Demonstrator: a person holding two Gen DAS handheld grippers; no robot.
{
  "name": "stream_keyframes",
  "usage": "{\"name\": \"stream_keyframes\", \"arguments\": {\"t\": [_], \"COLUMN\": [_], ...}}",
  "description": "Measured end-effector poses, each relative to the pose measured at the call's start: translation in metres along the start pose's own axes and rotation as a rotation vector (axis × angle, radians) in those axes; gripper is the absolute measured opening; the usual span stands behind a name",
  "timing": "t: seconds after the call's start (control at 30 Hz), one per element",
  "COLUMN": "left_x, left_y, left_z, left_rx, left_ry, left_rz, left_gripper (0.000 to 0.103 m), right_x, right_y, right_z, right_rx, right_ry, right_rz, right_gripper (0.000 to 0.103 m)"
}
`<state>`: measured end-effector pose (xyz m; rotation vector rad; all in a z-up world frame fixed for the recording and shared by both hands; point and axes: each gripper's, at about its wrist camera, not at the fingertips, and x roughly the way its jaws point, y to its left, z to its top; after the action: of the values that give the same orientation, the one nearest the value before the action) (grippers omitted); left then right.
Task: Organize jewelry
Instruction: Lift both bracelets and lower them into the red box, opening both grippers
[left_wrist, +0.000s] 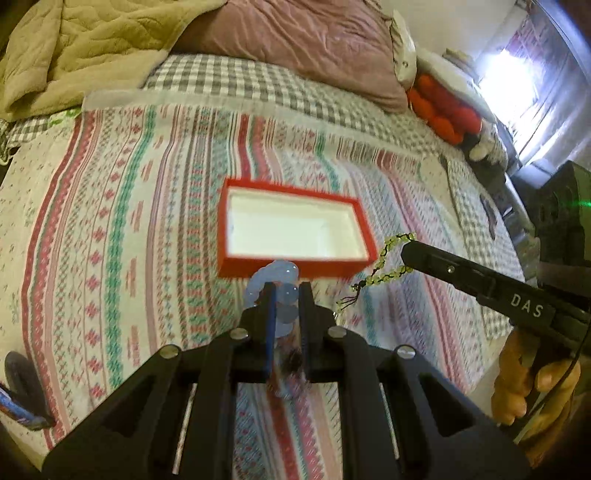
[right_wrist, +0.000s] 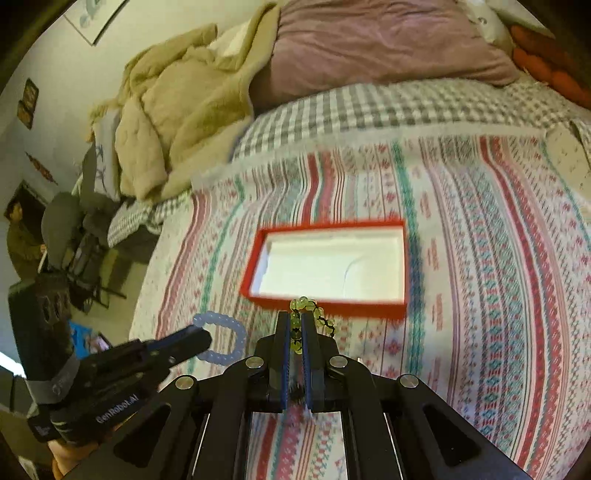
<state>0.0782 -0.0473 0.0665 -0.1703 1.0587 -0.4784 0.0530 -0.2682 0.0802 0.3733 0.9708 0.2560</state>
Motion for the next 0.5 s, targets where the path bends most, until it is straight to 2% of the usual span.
{"name": "stream_keyframes", "arguments": {"t": [0.3, 0.5], "left_x": [0.016, 0.055], "left_y": [-0.019, -0.015], "left_z": [0.034, 0.046], "left_rx": [-0.025, -0.074], "left_ry": [-0.079, -0.058], "left_rz": [-0.119, -0.179], "left_gripper": [0.013, 0.013], "right_x": [-0.015, -0.008], "right_y": [-0.002, -0.002], "right_z": [0.033, 0.044], "right_rx": [0.033, 0.02], "right_ry": [-0.146, -0.192], "right_rz": [0.007, -0.024], "right_gripper": [0.006, 0.006]}}
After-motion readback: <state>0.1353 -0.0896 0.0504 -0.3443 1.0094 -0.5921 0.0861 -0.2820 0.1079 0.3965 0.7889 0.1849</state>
